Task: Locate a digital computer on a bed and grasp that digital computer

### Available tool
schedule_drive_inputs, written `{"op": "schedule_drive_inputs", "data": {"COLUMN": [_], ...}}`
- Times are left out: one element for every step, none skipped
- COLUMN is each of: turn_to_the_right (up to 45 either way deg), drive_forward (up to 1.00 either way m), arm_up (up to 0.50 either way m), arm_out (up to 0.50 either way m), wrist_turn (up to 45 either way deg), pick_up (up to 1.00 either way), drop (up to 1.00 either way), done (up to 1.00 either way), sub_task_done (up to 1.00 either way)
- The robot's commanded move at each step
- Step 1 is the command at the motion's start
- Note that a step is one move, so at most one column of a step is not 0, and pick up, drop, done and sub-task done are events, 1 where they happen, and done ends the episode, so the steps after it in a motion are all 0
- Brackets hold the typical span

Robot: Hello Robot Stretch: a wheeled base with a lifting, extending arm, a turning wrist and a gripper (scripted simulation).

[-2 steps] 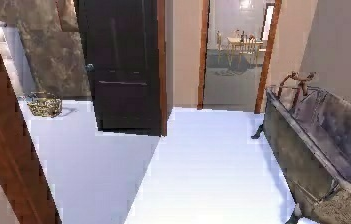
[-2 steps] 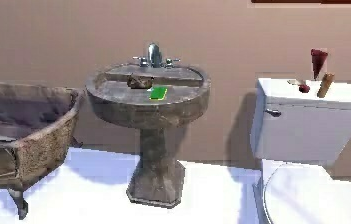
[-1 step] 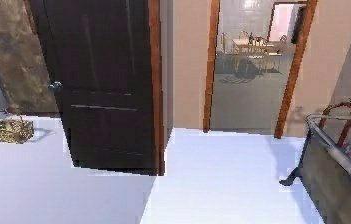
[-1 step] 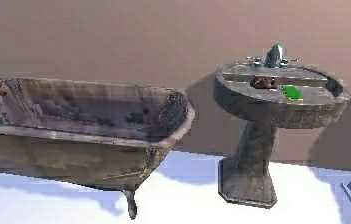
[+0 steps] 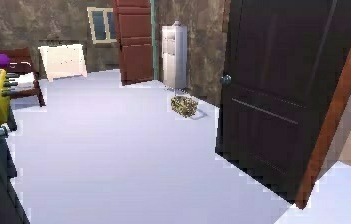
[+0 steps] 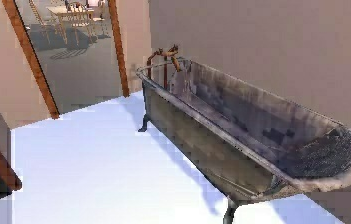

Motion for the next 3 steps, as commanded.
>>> {"op": "schedule_drive_inputs", "data": {"turn_to_the_right": [-24.0, 0.0, 0.0], "drive_forward": [0.0, 1.0, 1.0], "arm_up": [0.0, 0.0, 0.0], "arm_out": [0.0, 0.0, 0.0], "wrist_turn": [0.0, 0.0, 0.0], "pick_up": [0.0, 0.0, 0.0], "drop": [0.0, 0.0, 0.0], "done": [0.0, 0.0, 0.0], "sub_task_done": [0.0, 0.0, 0.0]}}
